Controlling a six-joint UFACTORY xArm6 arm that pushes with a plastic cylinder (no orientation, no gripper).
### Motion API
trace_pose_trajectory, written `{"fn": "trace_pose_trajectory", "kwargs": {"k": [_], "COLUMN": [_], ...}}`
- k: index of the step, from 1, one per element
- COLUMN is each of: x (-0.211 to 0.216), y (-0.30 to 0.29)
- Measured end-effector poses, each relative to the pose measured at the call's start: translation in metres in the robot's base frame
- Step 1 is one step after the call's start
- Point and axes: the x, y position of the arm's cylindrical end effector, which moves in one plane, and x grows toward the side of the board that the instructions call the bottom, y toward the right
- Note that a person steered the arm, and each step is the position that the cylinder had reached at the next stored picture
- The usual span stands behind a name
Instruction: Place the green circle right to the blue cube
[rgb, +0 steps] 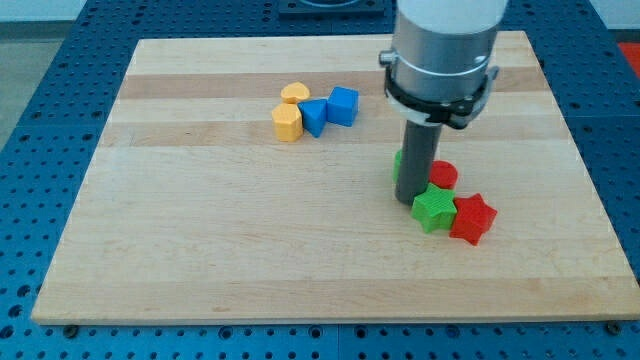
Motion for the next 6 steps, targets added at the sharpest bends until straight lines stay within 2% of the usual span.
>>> {"fn": "trace_pose_trajectory", "kwargs": {"k": [3, 6], "x": [-0.076, -0.106], "y": [0.003, -0.023]}}
